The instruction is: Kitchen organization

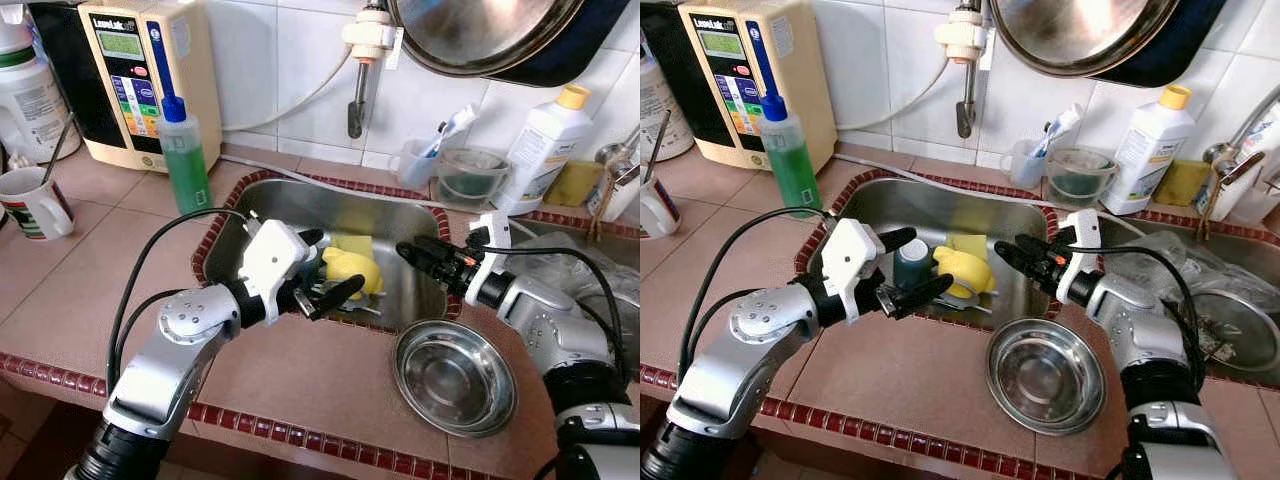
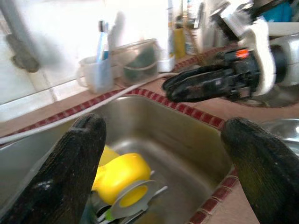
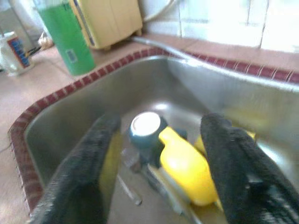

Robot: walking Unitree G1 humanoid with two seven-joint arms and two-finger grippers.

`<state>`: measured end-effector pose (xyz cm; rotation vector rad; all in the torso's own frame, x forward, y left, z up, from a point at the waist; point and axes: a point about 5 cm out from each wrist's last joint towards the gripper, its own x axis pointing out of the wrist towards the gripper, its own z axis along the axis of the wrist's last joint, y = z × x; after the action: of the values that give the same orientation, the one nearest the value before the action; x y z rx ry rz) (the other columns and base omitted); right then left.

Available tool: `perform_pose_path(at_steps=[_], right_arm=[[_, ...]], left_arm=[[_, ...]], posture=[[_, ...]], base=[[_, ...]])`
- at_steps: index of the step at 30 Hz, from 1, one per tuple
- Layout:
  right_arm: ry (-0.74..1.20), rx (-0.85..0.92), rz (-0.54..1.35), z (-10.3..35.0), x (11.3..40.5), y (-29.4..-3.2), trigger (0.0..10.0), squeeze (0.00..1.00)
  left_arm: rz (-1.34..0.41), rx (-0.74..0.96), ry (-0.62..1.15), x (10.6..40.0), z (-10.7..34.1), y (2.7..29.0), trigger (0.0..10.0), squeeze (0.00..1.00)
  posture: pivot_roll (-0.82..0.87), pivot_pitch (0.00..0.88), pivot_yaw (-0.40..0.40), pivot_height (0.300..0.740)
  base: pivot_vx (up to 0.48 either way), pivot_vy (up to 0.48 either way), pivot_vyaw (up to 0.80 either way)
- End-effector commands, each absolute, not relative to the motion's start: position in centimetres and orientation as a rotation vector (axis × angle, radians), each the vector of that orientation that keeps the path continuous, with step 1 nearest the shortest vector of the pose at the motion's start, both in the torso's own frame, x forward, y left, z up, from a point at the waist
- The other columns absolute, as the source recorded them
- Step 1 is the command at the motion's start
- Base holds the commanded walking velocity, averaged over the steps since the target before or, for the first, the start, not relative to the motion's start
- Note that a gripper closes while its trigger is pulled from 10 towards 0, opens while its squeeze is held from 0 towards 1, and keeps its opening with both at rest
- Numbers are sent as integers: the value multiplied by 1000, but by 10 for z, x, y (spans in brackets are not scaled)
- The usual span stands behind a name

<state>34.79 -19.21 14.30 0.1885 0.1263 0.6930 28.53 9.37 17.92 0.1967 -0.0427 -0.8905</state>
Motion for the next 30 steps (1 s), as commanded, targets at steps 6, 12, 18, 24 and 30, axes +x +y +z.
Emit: perform_pose_path(at_steps=[6,12,18,24,30], right_arm=[[-11,130,539,157,349,-186,10000,1000],[-119,144,435,164,340,-173,10000,1000],[-192,125,282,165,331,-165,10000,1000],[-225,26,190,164,324,-162,10000,1000],[-248,-22,157,162,314,-152,10000,1000]], left_arm=[[-729,109,-1,308,177,108,10000,0],[-523,109,-9,326,171,119,10000,0],[-468,53,-15,336,170,119,10000,0],[-456,10,-30,340,172,117,10000,0],[-426,-13,-52,341,168,119,10000,0]], posture=[[-1,6,-33,740],[-11,0,-23,740],[-18,0,-16,740],[-19,0,-10,740],[-25,0,-6,740]], base=[[0,0,0],[0,0,0],[0,0,0],[0,0,0],[0,0,0]])
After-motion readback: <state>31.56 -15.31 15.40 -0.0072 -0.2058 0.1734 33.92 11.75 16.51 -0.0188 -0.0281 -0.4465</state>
